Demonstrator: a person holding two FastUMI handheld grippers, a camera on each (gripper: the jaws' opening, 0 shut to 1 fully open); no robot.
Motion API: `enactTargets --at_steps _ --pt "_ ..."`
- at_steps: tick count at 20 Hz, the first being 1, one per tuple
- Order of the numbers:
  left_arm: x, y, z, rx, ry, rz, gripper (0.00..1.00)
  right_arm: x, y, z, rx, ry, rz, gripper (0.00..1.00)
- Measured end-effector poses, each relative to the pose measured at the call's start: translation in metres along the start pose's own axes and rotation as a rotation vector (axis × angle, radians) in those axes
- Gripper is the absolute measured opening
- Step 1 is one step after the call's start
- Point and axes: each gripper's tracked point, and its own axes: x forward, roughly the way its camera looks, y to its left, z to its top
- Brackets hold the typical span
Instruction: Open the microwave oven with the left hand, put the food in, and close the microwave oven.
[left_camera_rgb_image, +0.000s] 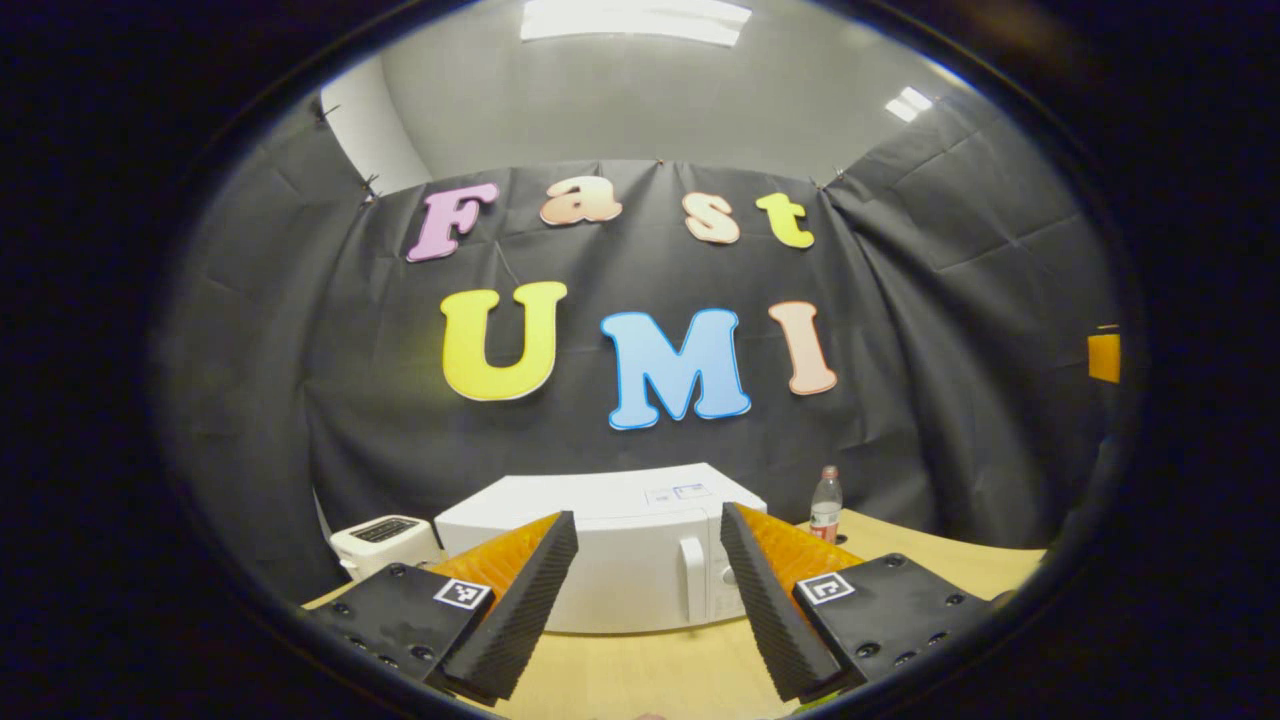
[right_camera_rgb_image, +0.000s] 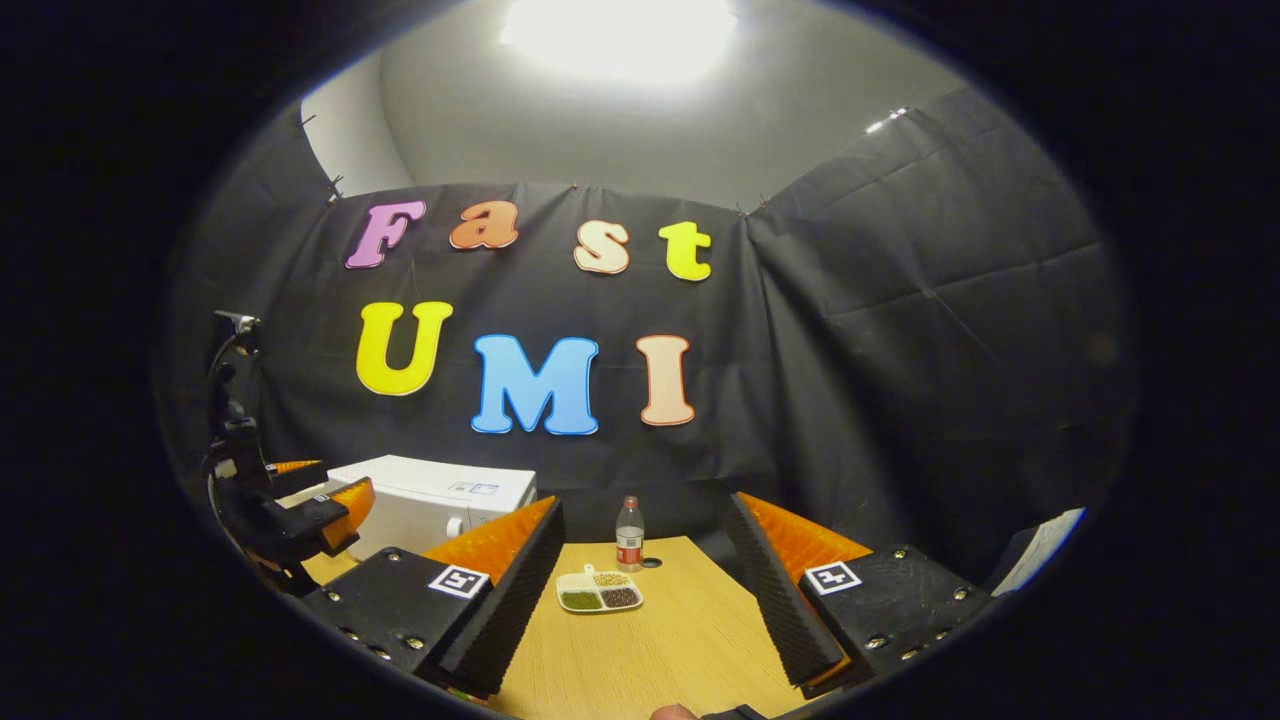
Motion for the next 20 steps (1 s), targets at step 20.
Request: enactTargets --at_steps 20 --pt "0.157 -0.056 -0.169 0.021 0.240 -0.098 0.87 -0.003 -0.031 -0.026 -0.090 0.128 -0.236 0.99"
